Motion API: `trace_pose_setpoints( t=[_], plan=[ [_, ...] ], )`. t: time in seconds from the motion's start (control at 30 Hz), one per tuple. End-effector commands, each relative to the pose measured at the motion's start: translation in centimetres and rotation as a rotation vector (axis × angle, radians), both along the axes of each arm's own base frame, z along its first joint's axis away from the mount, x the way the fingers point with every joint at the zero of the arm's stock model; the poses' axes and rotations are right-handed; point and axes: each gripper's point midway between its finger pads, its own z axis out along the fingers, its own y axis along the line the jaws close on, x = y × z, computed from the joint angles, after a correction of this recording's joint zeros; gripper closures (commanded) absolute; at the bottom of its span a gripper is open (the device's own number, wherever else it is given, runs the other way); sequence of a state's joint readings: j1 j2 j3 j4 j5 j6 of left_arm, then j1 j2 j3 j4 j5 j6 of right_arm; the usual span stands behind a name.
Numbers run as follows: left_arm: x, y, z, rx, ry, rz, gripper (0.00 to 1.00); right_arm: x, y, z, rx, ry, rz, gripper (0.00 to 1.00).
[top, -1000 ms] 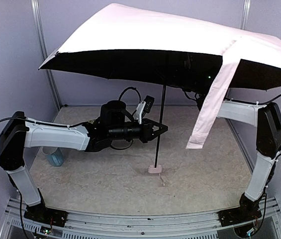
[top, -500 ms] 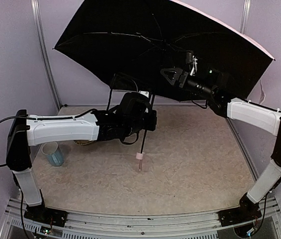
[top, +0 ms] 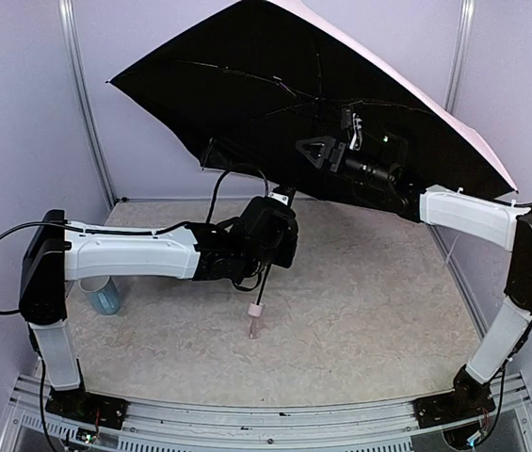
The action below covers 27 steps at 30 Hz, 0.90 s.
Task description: Put away the umbrella
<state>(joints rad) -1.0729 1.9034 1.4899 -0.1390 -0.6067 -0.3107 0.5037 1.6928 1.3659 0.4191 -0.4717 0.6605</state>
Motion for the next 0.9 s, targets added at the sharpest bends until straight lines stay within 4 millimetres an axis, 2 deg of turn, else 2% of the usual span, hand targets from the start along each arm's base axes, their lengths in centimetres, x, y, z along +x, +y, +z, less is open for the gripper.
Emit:
trace_pose_setpoints(
  t=[0.0,0.27,0.43,0.6,0.7,0.77,0.87],
  plan=[
    [0.2,-0.3,0.6,-0.035,-0.026,0.017,1.0,0.7,-1.0,-2.8,-0.021,0.093,-0.04,0.25],
    [-0.2,-0.3,-1.1,-0.019,-0.009,0.002,1.0,0.2,-2.1,-4.8,-0.062,0.13,-0.052,0.27],
    [-0.4,-0.7,-1.4,-0.026,-0.005,-0.02,1.0,1.3,-0.8,-4.6,-0.03,0.127,0.02,0.31],
    [-0.5,-0.9,-1.7,-0.025,-0.005,-0.034,1.0,2.3,0.5,-5.0,-0.005,0.138,0.064,0.48],
    [-0.6,-1.1,-1.9,-0.025,-0.004,-0.05,1.0,2.8,0.7,-5.0,0.011,0.142,0.068,0.66],
    [-0.7,-1.2,-1.8,-0.027,-0.003,-0.059,1.0,2.9,0.8,-4.8,0.016,0.136,0.071,0.82],
    [-1.1,-1.5,-1.8,-0.035,0.0,-0.095,1.0,2.4,1.1,-3.8,0.03,0.108,0.101,1.0]
  ],
)
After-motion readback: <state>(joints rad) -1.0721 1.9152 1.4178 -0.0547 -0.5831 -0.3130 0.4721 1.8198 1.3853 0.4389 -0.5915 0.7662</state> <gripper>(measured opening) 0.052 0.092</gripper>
